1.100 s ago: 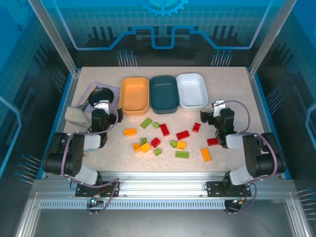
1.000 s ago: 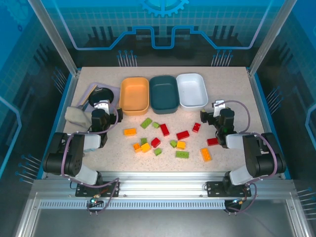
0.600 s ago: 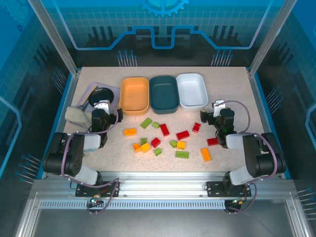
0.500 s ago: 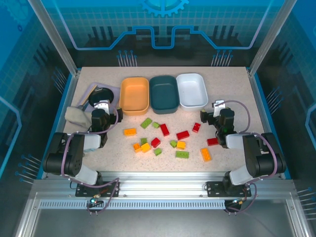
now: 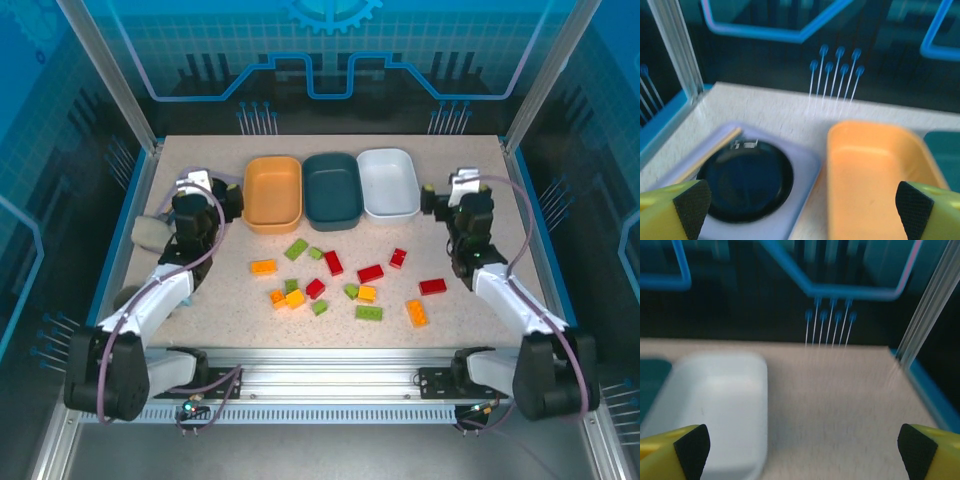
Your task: Sort the legos into containers by color
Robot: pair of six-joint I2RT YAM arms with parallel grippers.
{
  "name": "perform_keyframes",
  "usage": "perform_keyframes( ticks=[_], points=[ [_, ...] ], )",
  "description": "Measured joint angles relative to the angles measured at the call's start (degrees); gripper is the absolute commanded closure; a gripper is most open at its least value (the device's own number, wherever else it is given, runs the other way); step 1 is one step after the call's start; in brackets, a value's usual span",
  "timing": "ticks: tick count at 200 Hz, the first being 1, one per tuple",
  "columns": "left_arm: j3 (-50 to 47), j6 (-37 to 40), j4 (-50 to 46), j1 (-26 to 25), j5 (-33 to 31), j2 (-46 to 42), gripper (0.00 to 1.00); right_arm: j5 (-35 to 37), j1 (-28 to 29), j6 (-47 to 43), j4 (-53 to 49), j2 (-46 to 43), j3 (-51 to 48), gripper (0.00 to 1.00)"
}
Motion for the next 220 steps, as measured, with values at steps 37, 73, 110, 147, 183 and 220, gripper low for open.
perform_keyframes(
  ticks=[37, 73, 110, 147, 183, 220],
  points=[
    [13.77, -9.62, -13.2, -4.11, -1.66, -2.25, 0.01, 2.97, 0.85, 20.83, -29.46, -0.5, 30.53, 0.0],
    [32.04, -29.73, -35.32, -1.33, 5.92, 0.26, 0.01, -1.2, -3.1, 39.12, -57.42, 2.73, 41.48, 0.13],
    [33.16, -32.87, -43.52, -7.5, 20.26, 5.18, 0.01, -5.2, 3.56, 52.41, -76.78, 3.98, 34.58, 0.12],
    [30.47, -27.17, -50.8, -23.37, 26.62, 8.79, 0.01, -12.9, 4.5, 63.95, -82.12, 1.01, 22.36, 0.12],
    [23.87, -25.46, -51.23, -34.16, 28.39, 6.64, 0.01, -18.91, 3.15, 68.43, -79.82, 3.58, 15.02, 0.13],
    [21.57, -25.55, -50.4, -37.53, 28.48, 6.16, 0.01, -22.62, -0.39, 70.42, -74.25, 8.22, 9.66, 0.14]
  ],
)
